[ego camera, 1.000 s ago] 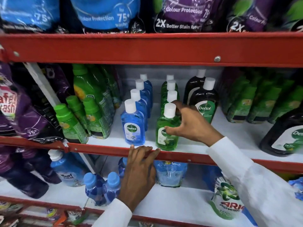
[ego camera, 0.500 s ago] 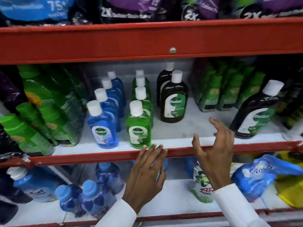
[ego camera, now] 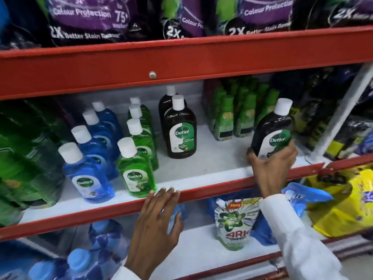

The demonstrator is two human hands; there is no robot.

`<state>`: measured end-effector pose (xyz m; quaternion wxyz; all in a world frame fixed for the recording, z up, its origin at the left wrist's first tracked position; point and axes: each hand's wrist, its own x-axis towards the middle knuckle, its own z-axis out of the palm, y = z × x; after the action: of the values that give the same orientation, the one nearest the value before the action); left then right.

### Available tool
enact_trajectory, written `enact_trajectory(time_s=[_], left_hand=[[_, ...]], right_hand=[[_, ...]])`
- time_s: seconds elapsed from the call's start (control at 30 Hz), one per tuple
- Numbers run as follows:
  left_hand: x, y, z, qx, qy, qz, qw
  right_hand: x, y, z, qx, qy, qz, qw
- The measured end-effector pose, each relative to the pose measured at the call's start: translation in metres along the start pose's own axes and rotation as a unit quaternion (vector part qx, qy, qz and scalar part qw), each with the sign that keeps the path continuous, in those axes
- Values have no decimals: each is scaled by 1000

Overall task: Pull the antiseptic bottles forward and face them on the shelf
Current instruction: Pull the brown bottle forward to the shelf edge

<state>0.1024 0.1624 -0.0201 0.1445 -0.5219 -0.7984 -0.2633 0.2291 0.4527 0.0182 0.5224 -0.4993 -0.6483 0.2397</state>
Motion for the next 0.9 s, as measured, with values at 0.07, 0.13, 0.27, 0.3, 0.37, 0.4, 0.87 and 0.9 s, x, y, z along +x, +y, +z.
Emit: enact_trajectory(time_s=[0.07,0.13,0.27,0.3,0.37,0.4,0.87,0.9], left_hand=[[-2,-2,-3,3,-1,-7,1000],[-5,-5,-5,5,3,-15,1000],[-12,-16,-6,8,15,-27,1000],[-14,-17,-5,9,14,-25,1000],[-16,-20,-4,14,13,-19,1000],[-17,-21,-3,12,15,-17,1000],[-17,-20,1,-31,49,-26,998],[-17,-19,1,-33,51,-36,998]], right_hand=[[4,-3,-4,20,10,10,1000],[-3,-9,-8,30,-3,2,1000],[-39,-32,-2,66,-64,-29,995],[-49,-39,2,75,-81,-37,993],[-68,-55,13,97,-117,-52,987],[-76,-64,18,98,-131,-61,985],[-120,-100,49,-5,-165,-99,981],[-119,-98,47,-2,-173,-101,980]])
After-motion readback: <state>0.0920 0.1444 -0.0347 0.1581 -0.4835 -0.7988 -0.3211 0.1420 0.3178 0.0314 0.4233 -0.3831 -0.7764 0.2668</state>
